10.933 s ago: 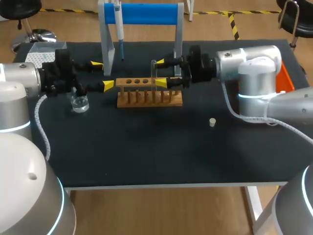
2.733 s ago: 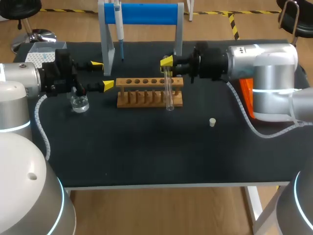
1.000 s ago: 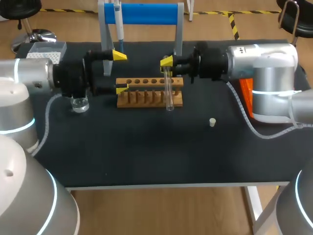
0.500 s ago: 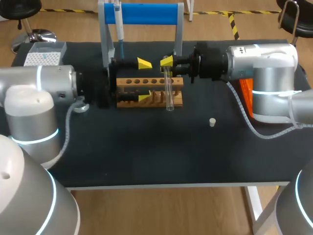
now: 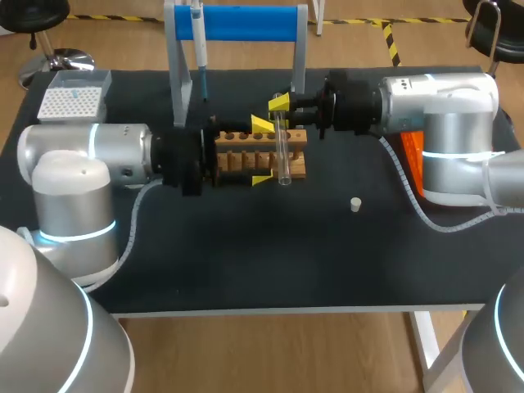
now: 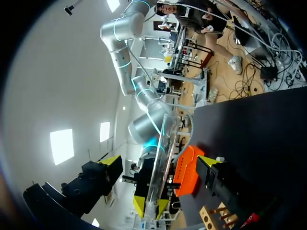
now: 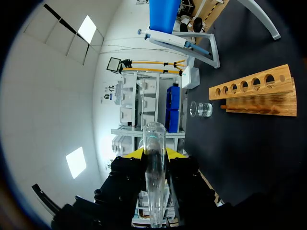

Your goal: Invert the test tube, pick up the pipette, mount the tip to pipette, aspirate from beaker and dispense into the tube, eject the tip, return the pipette, and cap with the stopper.

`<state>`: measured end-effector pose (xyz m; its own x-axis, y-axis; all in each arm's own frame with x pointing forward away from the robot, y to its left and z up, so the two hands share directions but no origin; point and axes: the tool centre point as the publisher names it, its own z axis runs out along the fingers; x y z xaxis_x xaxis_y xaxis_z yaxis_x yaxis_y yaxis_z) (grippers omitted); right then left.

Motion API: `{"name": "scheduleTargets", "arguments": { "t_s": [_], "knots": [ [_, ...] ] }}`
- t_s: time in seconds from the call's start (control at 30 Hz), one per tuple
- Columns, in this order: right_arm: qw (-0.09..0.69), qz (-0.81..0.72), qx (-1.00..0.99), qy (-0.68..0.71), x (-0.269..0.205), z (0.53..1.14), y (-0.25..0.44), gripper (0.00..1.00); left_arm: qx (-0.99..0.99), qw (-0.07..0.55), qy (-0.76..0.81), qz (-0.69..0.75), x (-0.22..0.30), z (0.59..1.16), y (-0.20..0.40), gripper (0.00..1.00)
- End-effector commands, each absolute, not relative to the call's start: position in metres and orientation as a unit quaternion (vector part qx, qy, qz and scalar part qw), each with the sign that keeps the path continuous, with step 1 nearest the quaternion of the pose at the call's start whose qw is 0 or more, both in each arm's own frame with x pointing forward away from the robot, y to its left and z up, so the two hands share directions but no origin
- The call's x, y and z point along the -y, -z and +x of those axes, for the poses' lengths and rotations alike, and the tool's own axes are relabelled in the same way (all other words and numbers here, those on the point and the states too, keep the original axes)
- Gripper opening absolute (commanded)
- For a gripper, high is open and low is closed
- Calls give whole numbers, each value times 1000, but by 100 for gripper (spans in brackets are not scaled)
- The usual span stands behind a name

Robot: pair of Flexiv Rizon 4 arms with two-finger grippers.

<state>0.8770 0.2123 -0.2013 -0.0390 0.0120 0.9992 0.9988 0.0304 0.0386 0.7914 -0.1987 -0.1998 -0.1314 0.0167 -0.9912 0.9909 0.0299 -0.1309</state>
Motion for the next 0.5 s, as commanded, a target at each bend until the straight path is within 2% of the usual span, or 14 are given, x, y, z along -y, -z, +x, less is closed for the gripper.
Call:
{"name": "scheduleTargets", "arguments": {
  "t_s": [0.03,0.5],
  "knots": [
    [493,-487,521,498,-213,877,201,0,-543,465,512,476,206,790,199,100],
    [493,-487,521,498,-213,877,201,0,-549,490,471,487,213,791,197,100]
  ]
}}
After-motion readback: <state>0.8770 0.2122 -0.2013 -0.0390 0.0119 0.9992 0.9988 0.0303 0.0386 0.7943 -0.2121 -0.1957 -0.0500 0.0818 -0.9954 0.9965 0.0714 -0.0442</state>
